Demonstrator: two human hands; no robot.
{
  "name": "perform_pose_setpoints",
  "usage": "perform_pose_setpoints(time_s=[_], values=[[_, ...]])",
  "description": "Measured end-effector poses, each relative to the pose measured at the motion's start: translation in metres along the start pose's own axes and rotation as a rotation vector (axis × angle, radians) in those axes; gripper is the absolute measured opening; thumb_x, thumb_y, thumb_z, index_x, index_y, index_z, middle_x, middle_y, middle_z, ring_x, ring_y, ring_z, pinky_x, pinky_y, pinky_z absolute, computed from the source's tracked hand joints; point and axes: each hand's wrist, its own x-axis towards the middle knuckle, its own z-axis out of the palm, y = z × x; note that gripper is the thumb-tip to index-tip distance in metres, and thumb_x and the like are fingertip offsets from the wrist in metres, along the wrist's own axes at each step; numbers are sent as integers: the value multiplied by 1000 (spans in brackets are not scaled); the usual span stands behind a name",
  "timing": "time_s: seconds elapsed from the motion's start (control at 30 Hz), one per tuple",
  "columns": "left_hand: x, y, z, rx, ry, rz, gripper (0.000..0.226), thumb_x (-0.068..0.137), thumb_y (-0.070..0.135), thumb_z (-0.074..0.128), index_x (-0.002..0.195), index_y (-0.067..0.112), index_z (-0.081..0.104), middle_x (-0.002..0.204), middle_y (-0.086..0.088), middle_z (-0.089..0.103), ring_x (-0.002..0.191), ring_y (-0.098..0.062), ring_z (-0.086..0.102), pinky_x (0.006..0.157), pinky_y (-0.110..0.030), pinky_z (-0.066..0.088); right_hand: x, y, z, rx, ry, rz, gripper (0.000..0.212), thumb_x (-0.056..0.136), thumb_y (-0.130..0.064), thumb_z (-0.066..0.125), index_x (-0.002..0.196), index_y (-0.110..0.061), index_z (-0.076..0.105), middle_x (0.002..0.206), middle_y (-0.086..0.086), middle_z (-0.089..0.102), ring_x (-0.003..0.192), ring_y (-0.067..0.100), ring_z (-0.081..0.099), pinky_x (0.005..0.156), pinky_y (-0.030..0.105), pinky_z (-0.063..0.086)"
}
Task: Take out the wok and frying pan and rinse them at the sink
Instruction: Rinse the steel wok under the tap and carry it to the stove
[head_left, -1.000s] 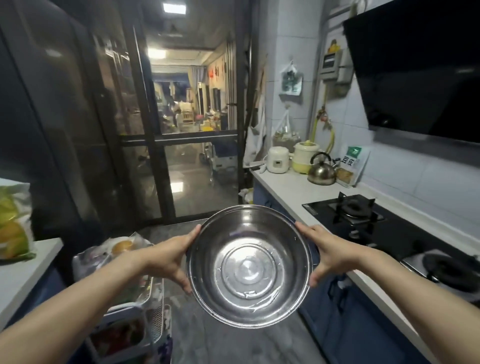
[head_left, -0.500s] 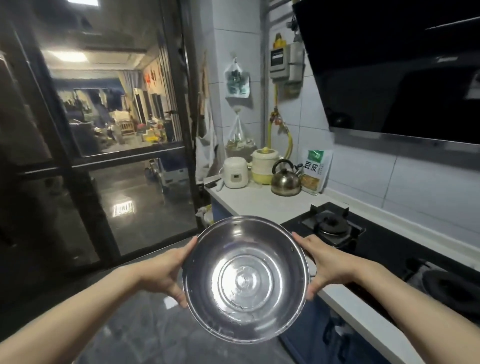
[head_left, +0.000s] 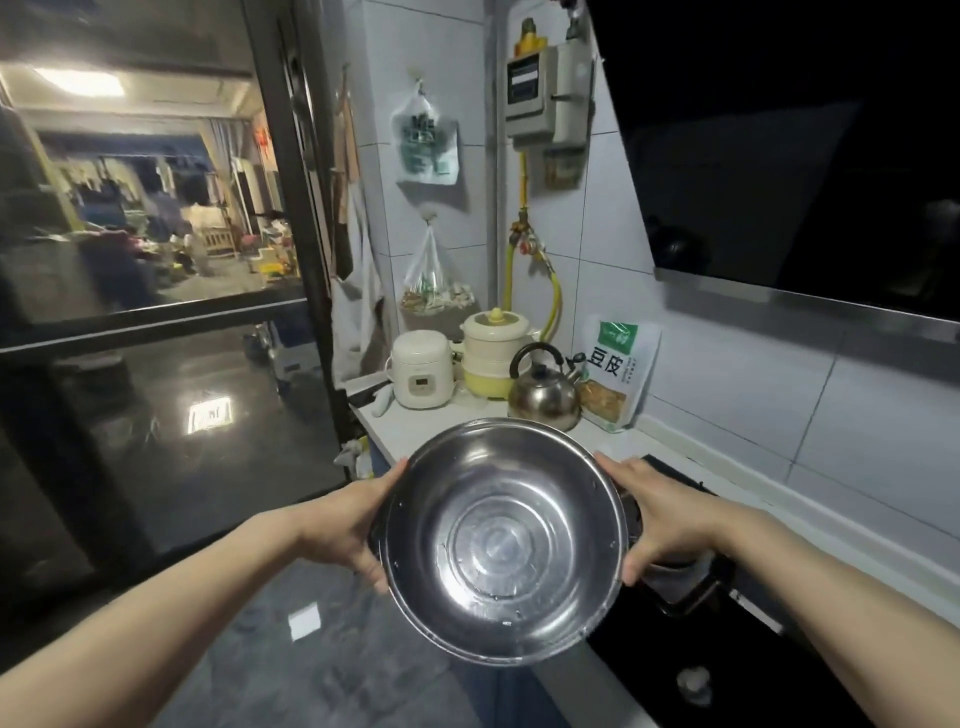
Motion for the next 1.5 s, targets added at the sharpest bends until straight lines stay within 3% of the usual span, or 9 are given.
perform_pose_setpoints(time_s=[0.2, 0.33, 0.47, 0.6, 0.83, 0.93, 1.23, 1.37, 1.5], values=[[86, -51, -16, 51, -20, -23, 154, 45, 64, 86, 148, 23, -21, 157, 7, 18, 144, -7, 18, 119, -32, 19, 65, 35, -32, 34, -22, -11, 133, 22, -77, 81, 111, -82, -18, 133, -9, 27, 133, 14, 28, 118, 38, 26], [140, -87, -22, 57, -66, 7, 153, 45, 67, 84, 147, 28, -24, 158, 7, 15, 144, -6, 16, 119, -31, 17, 110, 63, -35, 52, -41, 61, 158, 20, -77, 82, 144, -55, -12, 138, -12, 22, 141, 16, 22, 120, 43, 24], [196, -124, -28, 40, -125, 15, 150, 47, 68, 82, 143, 30, -26, 155, 11, 11, 144, -7, 14, 118, -23, 14, 157, 91, -34, 77, -47, 116, 164, 22, -77, 83, 152, -41, -12, 142, -9, 21, 141, 15, 22, 121, 40, 21], [246, -160, -36, -18, -197, 33, 143, 55, 52, 87, 138, 33, -28, 148, 17, 13, 141, -3, 13, 110, -6, 10, 203, 111, -30, 132, -76, 170, 160, 30, -69, 88, 151, -43, -15, 146, -11, 17, 141, 15, 20, 121, 41, 20], [316, -218, -33, -35, -308, 75, 143, 52, 58, 86, 139, 44, -27, 154, 16, 15, 142, -3, 17, 116, -18, 13, 260, 146, -5, 209, -102, 257, 163, 24, -77, 83, 149, -45, -16, 135, -13, 22, 137, 14, 28, 119, 35, 26], [336, -241, -25, -13, -344, 89, 146, 52, 61, 85, 143, 39, -27, 157, 14, 16, 143, -4, 17, 119, -31, 16, 274, 153, 3, 213, -103, 270, 155, 37, -64, 90, 147, -49, -17, 134, -13, 21, 133, 14, 31, 114, 30, 32], [367, -272, 1, -59, -397, 59, 149, 48, 59, 88, 146, 35, -23, 153, 17, 25, 141, -2, 21, 118, -29, 20, 293, 164, 20, 189, -104, 309, 135, 55, -40, 92, 151, -38, -3, 136, -6, 24, 128, 15, 34, 106, 26, 39], [374, -268, 4, -86, -408, 67, 140, 50, 50, 91, 139, 50, -17, 141, 31, 29, 133, 11, 26, 109, -6, 17, 295, 166, 21, 209, -120, 311, 133, 55, -37, 93, 151, -36, 1, 132, -8, 23, 131, 15, 31, 109, 27, 36], [378, -273, 7, -61, -419, 42, 146, 48, 56, 89, 141, 45, -22, 149, 17, 29, 138, 0, 25, 114, -17, 19, 298, 170, 23, 215, -131, 339, 144, 51, -44, 93, 153, -32, -9, 139, -7, 21, 135, 15, 28, 111, 25, 33]])
